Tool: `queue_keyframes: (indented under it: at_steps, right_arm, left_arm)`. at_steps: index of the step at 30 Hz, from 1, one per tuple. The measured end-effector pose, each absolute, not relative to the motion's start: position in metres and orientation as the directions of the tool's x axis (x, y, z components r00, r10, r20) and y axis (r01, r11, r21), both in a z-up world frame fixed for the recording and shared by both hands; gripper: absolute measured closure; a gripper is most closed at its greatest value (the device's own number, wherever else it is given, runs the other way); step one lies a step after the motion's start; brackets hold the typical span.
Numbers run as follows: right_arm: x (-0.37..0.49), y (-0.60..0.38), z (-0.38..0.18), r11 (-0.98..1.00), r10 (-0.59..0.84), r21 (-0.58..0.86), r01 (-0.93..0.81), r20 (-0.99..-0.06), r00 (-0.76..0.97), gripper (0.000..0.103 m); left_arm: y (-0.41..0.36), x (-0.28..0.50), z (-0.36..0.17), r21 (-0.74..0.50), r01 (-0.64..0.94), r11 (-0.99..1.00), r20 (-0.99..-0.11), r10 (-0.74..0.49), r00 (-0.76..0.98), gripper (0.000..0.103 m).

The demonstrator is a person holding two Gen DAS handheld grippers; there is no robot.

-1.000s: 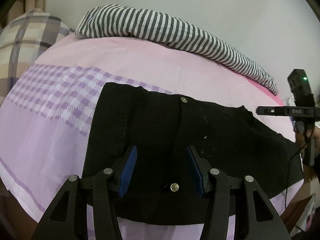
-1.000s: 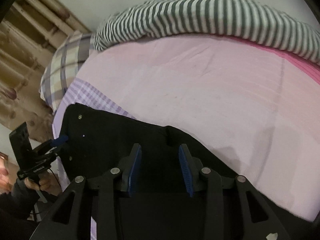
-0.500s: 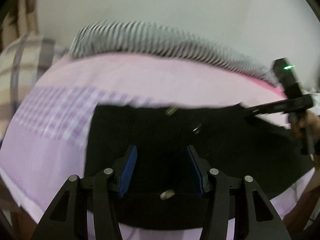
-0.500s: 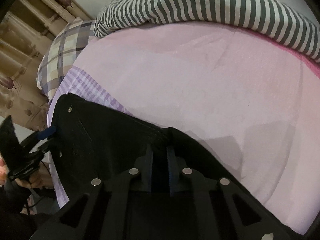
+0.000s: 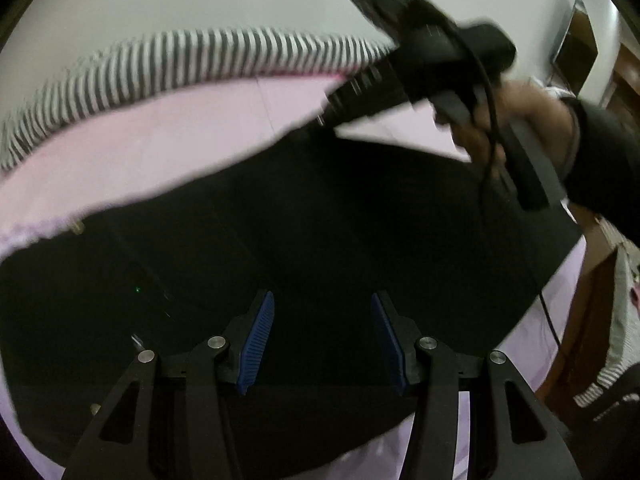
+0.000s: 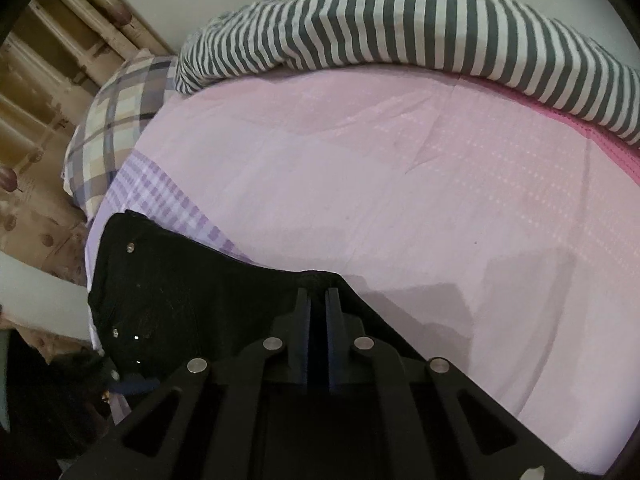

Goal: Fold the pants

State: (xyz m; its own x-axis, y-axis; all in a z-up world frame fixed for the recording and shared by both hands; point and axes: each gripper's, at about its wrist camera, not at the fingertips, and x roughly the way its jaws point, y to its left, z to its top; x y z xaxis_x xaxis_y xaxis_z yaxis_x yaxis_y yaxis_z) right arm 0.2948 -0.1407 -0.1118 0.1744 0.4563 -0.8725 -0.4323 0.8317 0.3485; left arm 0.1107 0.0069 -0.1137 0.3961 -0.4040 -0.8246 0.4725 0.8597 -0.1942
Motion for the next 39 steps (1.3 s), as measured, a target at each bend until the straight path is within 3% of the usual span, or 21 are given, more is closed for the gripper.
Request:
queue_keyframes:
  at_steps: [6, 8, 12, 18, 23, 29, 35, 37, 39]
  right_arm:
    - [0.301, -0.14, -0.121, 0.846, 0.444, 0.348, -0.403, -0.879, 0.173, 0.098]
    - [0.301, -0.141, -0.119, 0.842, 0.452, 0.358, -0.403, -0.876, 0.166, 0.091]
    - [0.299, -0.167, -0.098, 0.838, 0.52, 0.438, -0.325, -0.822, 0.232, 0.087]
    - [0.27, -0.219, -0.07, 0.875, 0.479, 0.414, -0.249, -0.811, 0.336, 0.085]
    - [0.233, -0.263, -0.079, 0.9, 0.435, 0.41, -0.147, -0.832, 0.343, 0.085]
    - [0.2, -0.298, -0.105, 0.901, 0.423, 0.432, -0.047, -0.846, 0.324, 0.085]
    - [0.182, -0.328, -0.116, 0.897, 0.402, 0.441, 0.032, -0.844, 0.356, 0.084]
    - [0.176, -0.341, -0.12, 0.903, 0.37, 0.423, 0.07, -0.852, 0.371, 0.084]
    - [0.17, -0.355, -0.123, 0.898, 0.359, 0.427, 0.105, -0.85, 0.385, 0.085]
  left_arm:
    - [0.001, 0.106, -0.12, -0.152, 0.482, 0.863, -0.841, -0.369, 0.396, 0.053]
    - [0.0, 0.11, -0.115, -0.171, 0.472, 0.865, -0.845, -0.375, 0.381, 0.053]
    - [0.005, 0.118, -0.092, -0.227, 0.448, 0.865, -0.796, -0.43, 0.427, 0.053]
    - [-0.024, 0.151, -0.069, -0.237, 0.485, 0.842, -0.752, -0.475, 0.457, 0.053]
    - [-0.054, 0.189, -0.082, -0.301, 0.504, 0.81, -0.753, -0.526, 0.395, 0.053]
    - [-0.066, 0.225, -0.113, -0.307, 0.417, 0.855, -0.808, -0.466, 0.361, 0.053]
    - [-0.07, 0.24, -0.119, -0.296, 0.398, 0.868, -0.819, -0.445, 0.362, 0.06]
    - [-0.068, 0.241, -0.119, -0.287, 0.385, 0.877, -0.823, -0.432, 0.37, 0.071]
    - [-0.064, 0.244, -0.122, -0.301, 0.38, 0.875, -0.82, -0.441, 0.365, 0.073]
